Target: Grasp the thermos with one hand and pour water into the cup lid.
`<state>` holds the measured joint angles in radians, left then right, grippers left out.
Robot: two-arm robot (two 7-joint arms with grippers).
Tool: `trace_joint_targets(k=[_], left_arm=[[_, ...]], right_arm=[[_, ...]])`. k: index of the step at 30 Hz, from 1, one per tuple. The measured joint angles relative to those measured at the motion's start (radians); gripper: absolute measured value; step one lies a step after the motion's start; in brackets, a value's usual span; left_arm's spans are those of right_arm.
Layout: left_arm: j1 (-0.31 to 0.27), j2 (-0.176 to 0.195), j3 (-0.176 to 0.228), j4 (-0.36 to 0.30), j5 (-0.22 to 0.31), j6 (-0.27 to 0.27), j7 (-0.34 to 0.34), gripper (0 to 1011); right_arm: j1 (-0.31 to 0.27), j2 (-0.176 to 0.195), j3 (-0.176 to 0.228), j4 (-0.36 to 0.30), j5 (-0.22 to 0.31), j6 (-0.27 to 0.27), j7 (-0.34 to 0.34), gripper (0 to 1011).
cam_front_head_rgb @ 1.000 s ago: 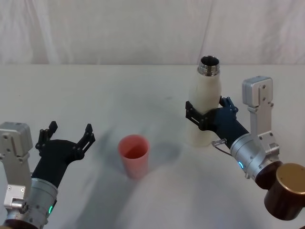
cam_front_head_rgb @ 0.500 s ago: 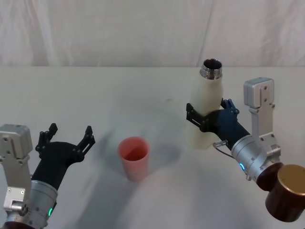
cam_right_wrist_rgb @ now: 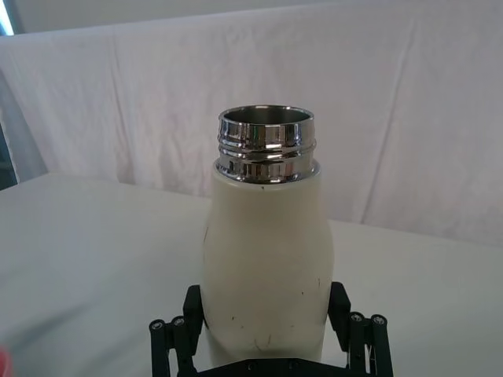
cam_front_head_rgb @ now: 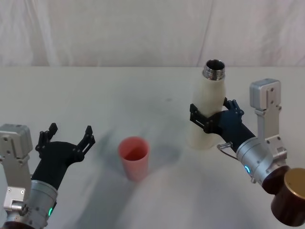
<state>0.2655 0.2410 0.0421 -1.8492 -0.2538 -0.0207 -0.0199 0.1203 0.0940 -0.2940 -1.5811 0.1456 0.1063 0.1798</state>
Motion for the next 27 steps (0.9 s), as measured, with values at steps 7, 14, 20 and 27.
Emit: trace_joint_targets(k=[7, 14, 20, 27], left_arm=[[0.0, 0.0, 0.0, 0.0, 0.0, 0.0, 0.0, 1001], [0.0, 0.0, 0.0, 0.0, 0.0, 0.0, 0.0, 1001], [0.0, 0.0, 0.0, 0.0, 0.0, 0.0, 0.0, 1001], [0.0, 0.0, 0.0, 0.0, 0.0, 0.0, 0.0, 1001]], right_arm=[[-0.021, 0.01, 0.002, -0.026, 0.004, -0.001, 0.001, 1002], [-0.05, 0.022, 0.009, -0.054, 0.01, -0.005, 0.002, 1002], [-0.072, 0.03, 0.017, -0.075, 0.017, -0.01, 0.002, 1002], [-0.099, 0.039, 0.023, -0.101, 0.023, -0.017, 0.001, 1002]])
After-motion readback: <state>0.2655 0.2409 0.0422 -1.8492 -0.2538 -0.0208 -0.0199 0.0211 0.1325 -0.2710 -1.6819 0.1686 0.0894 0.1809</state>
